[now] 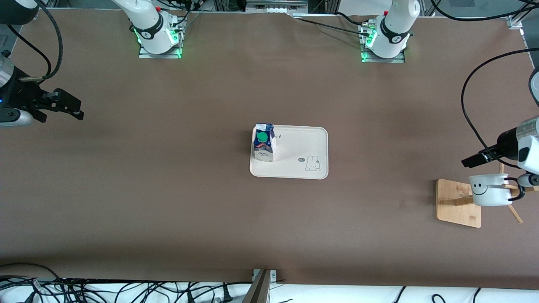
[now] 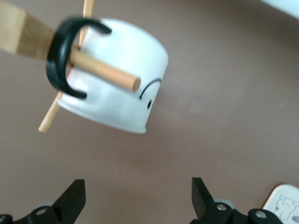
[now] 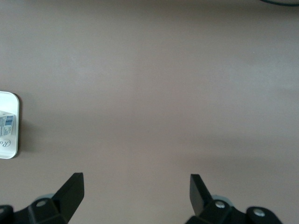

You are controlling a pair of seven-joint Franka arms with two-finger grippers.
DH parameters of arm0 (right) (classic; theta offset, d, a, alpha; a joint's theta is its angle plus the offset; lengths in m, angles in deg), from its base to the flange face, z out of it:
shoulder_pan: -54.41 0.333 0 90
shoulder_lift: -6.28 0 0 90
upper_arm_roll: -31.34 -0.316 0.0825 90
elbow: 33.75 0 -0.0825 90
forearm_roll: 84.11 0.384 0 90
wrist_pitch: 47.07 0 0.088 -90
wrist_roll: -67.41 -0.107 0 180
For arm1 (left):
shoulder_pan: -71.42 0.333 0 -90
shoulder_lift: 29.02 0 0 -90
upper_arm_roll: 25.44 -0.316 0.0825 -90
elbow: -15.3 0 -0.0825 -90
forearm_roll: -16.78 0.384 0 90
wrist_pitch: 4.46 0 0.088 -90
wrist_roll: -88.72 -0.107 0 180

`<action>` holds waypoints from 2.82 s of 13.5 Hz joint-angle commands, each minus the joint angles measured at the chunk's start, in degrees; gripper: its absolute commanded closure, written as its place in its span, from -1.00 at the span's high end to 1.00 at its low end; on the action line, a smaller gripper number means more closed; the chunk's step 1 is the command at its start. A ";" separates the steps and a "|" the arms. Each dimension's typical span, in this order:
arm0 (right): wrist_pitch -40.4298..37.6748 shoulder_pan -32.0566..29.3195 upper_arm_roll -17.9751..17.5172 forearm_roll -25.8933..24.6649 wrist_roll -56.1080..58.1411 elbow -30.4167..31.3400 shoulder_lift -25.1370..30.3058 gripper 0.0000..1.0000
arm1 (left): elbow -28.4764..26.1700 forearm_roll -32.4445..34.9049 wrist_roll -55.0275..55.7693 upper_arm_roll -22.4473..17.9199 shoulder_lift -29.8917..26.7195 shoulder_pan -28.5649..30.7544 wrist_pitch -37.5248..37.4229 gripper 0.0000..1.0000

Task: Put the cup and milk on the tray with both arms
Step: 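Lower the left gripper onto the white mug rim on the stand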

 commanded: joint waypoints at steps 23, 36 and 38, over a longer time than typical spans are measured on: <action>-0.56 -0.51 -0.64 -0.25 -0.22 -1.32 -0.44 1.00 | -17.37 -4.32 13.34 0.19 -2.17 1.77 36.71 0.10; -0.55 -0.60 -0.64 -0.25 -0.22 -1.32 -0.53 1.00 | -15.53 -3.70 12.20 0.36 -3.67 1.59 26.52 -1.00; -0.55 -0.51 -0.64 -0.25 -0.22 -1.32 -0.44 1.00 | -15.09 -3.70 12.46 0.62 -3.76 1.24 24.59 -1.00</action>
